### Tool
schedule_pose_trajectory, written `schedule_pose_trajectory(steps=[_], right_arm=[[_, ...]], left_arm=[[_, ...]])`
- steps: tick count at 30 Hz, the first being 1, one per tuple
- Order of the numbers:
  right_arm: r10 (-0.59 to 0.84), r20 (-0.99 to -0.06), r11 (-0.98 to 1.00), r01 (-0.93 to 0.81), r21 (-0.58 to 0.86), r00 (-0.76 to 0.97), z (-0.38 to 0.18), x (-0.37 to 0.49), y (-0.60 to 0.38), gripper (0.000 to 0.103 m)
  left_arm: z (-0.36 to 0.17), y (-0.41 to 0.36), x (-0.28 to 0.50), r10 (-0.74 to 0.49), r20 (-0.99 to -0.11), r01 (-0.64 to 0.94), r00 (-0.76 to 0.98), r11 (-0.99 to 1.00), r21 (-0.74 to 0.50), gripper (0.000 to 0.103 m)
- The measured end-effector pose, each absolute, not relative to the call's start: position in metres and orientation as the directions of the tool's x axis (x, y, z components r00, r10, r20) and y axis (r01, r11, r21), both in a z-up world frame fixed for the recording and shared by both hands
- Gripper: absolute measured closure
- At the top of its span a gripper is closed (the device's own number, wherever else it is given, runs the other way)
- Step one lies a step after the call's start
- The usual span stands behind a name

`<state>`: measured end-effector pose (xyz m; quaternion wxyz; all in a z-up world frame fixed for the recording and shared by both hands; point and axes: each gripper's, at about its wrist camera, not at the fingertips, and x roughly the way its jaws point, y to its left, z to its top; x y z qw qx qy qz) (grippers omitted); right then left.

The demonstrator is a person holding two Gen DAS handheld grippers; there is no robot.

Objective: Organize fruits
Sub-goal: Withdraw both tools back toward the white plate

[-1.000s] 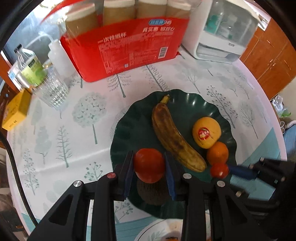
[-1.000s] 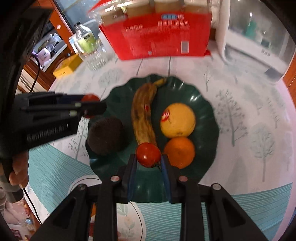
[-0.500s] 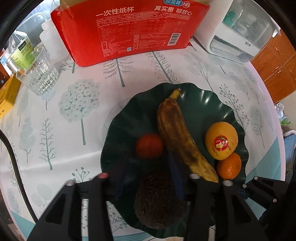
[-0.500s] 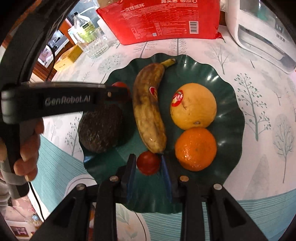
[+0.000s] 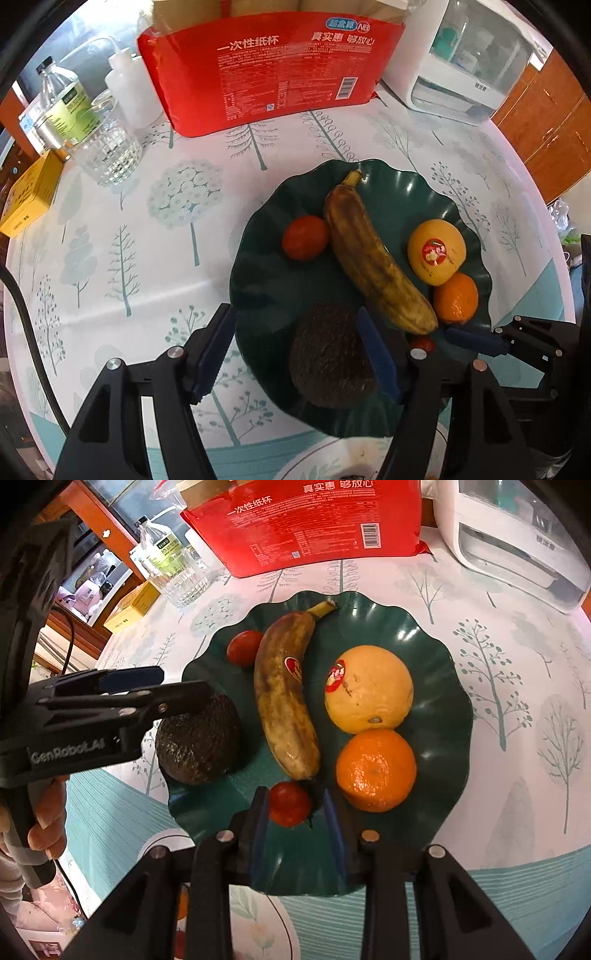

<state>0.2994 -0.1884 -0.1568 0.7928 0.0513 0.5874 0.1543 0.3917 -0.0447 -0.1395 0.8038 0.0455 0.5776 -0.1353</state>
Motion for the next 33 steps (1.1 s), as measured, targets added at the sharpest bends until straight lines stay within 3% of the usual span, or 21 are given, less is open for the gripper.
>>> schedule_pose_trajectory(steps=[33], right_arm=[[0.286, -0.865, 0.958, -0.154, 0.244, 0.412, -0.081, 0.204, -0.201, 0.072]], left_arm=[[-0.039, -0.026, 0.265, -0.248, -0.864, 0.338, 0.438, 0.936, -0.098, 0.026]])
